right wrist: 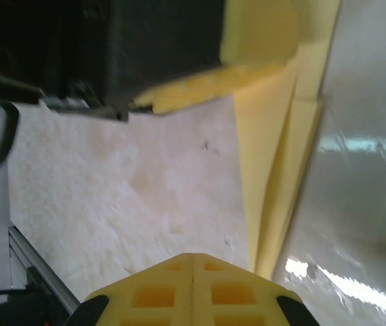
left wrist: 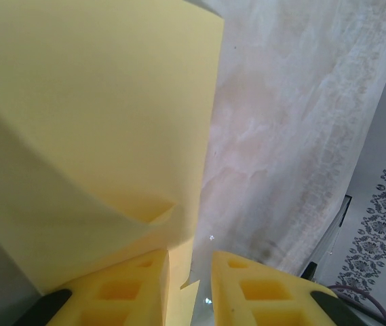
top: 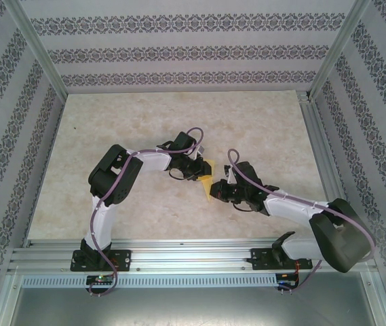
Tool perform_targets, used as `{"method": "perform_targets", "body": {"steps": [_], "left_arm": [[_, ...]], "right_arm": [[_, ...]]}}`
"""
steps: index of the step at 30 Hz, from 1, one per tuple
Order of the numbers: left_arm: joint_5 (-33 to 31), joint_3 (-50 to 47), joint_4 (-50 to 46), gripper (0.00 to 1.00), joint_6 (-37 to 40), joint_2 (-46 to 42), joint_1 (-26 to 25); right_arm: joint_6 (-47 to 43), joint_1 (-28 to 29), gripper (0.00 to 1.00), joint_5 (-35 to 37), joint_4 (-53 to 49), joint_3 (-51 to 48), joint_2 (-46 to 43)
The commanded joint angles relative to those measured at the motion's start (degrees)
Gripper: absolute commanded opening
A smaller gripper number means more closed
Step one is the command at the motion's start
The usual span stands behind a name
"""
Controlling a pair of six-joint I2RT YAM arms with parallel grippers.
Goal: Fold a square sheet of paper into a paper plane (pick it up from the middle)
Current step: Fold the wing for the fifth time at the center of the table.
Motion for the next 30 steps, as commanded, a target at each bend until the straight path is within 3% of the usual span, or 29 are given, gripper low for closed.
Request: {"method": "perform_targets", "body": {"steps": [1,8,12,22,26,30], "left_arm": [[-2.03,0.27,-2.59,0.26,0.46,2.15,-0.51],[-1.64,0.76,-2.92,0.26,0.45,2.44,-0.51],[-0.97,0.81,-2.25,0.27,0.42,2.01,-0.51],[-1.0,2.37,-3.6,0.45,2.28,-8.58,1.72],[-1.39,1.78,-4.36,0.44,2.77,-10.42,2.63],[-0.89,-0.51,-2.08,0.37,1.76,-9.66,2.68]], "right_arm": [[0.61,-0.5,0.05,1.02,3.52,3.21,4.59],[2.91,-0.72,0.05,-0.79,13.03,3.47,15.22],[0.11,-0.88,0.04,1.65,7.28,3.34,17.15],[-0.42,-1.49,0.03,-0.66,8.53,-0.79,17.15],[-0.37,-1.66,0.02,-2.9,10.91,-1.43,17.67],[-1.14,-1.77,0.03,-4.9,11.36,-1.28,18.27]]}}
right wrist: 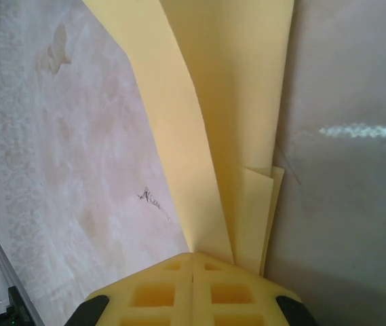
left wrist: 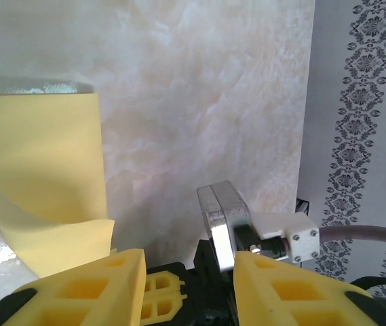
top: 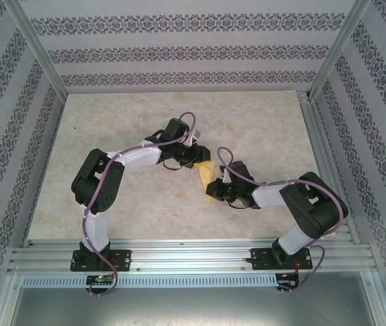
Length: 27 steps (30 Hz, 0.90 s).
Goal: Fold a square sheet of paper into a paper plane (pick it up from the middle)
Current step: Fold the wing for the fifth time at the center of the table.
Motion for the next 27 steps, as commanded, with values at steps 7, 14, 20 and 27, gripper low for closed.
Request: {"method": "perform_targets", "body": {"steps": [7,14,20,27], "left_arm": [[-0.03,-2.53,3.13,0.35,0.11,1.47,0.25],[0.38,-2.76,3.51,0.35,1.19,3.99,0.25],[-0.42,-0.95,4.56,0.34,2.09,6.75,0.35],[-1.51,0.71,5.35,0.34,3.33,9.33,0.81]], "right_arm": [[-2.12,-0.94,0.02,-2.36,-2.98,-1.11,1.71],[-2.58,-1.45,0.02,-2.7,-3.71,-0.95,2.32],[-3.18,-1.56,0.02,-3.13,-4.77,-0.95,2.34],[-4.27,-1.64,0.02,-4.75,-5.96,-1.09,2.67]]}}
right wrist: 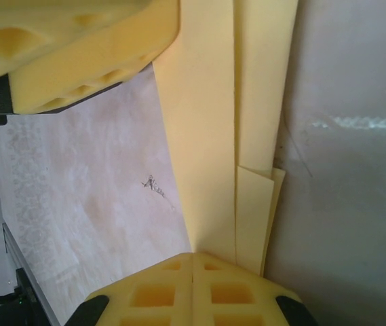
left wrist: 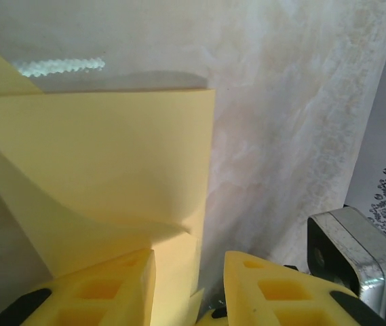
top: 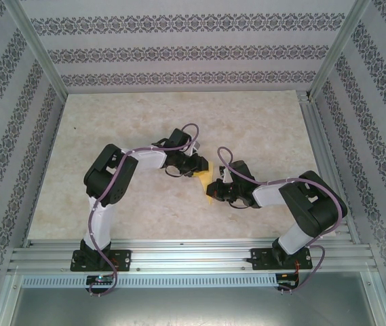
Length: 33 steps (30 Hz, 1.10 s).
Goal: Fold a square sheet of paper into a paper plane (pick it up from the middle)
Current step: Fold the wing for the fifth time at the center of the table.
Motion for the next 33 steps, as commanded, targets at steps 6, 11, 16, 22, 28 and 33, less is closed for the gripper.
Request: {"method": "perform_targets", "body": {"steps": [6,11,16,22,28,33], "left_arm": [[-0.74,3.34,2.78,0.34,2.71,3.6,1.79],[-0.03,4.75,2.66,0.34,3.16,4.99,3.19],[0.07,7.05,1.13,0.34,4.6,6.77,4.5],[-0.12,10.35,-0.79,0.34,5.4,9.29,5.62],[0.27,15.4,-3.78,0.35,6.85,12.76,6.76],[1.45,20.49,-6.9,0.36,7.83,13.91,7.94]], "right_arm": [[-3.21,-0.25,0.01,-2.53,-7.2,-1.45,1.91],[-4.75,-0.33,0.0,-3.0,-9.42,-1.57,1.88],[-5.37,-0.42,0.0,-3.49,-9.95,-1.9,2.27],[-6.09,-0.77,0.0,-3.68,-11.1,-2.02,2.26],[-6.61,-1.26,0.0,-4.01,-11.89,-2.02,1.75],[-6.62,-1.87,0.0,-4.44,-12.07,-1.52,0.13]]}}
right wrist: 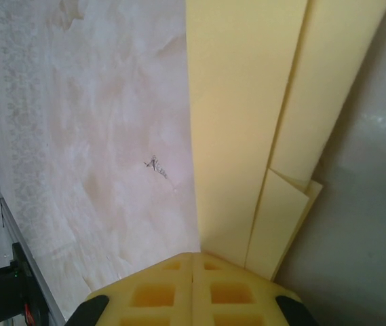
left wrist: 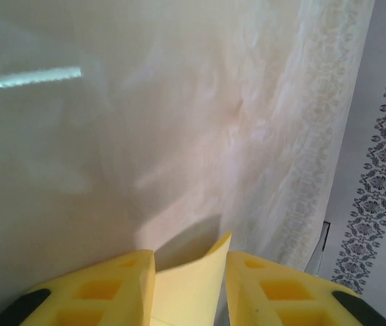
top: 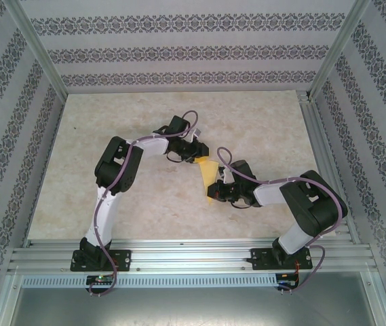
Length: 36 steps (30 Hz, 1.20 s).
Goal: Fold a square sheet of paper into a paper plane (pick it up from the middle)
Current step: Fold the wing for the fifth time at the center of the table, then move the paper plane to the center of the table.
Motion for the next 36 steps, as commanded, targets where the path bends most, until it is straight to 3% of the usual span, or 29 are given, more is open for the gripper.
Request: {"method": "perform_targets", "body": {"steps": [1,4,8,12,15,21,25,36], "left_arm": [[-3.72,3.74,-2.58,0.36,3.93,1.79,2.91],[-3.68,7.4,-6.72,0.37,5.54,1.12,3.59],[-3.73,6.49,-7.89,0.39,5.96,-4.0,3.89],[-5.64,-1.22,-6.62,0.39,5.51,-12.93,3.9],[-5.88,-9.63,-2.56,0.4,3.26,-19.52,3.81],[-6.22,-22.97,3.61,0.42,-1.39,-27.69,2.47],[-6.94,-27.03,4.08,0.42,-2.37,-30.23,1.39],[-7.47,-28.77,1.9,0.42,-1.79,-31.2,0.25]], "right_arm": [[-1.36,-0.47,0.0,-0.84,-9.54,-1.52,-0.33],[-0.84,-0.67,0.01,-1.92,-9.68,-0.04,-2.88],[-0.58,-0.76,0.24,-0.96,-13.17,3.83,-12.66],[-3.66,-2.45,0.31,9.2,-24.27,6.97,-24.24],[-4.7,-5.78,0.32,17.67,-30.87,6.91,-27.45],[-4.23,-7.27,0.35,12.17,-26.23,7.46,-20.57],[-5.02,-5.75,0.36,12.84,-26.16,10.11,-14.22],[-5.2,-0.4,0.33,10.45,-23.64,16.58,-0.6]]}}
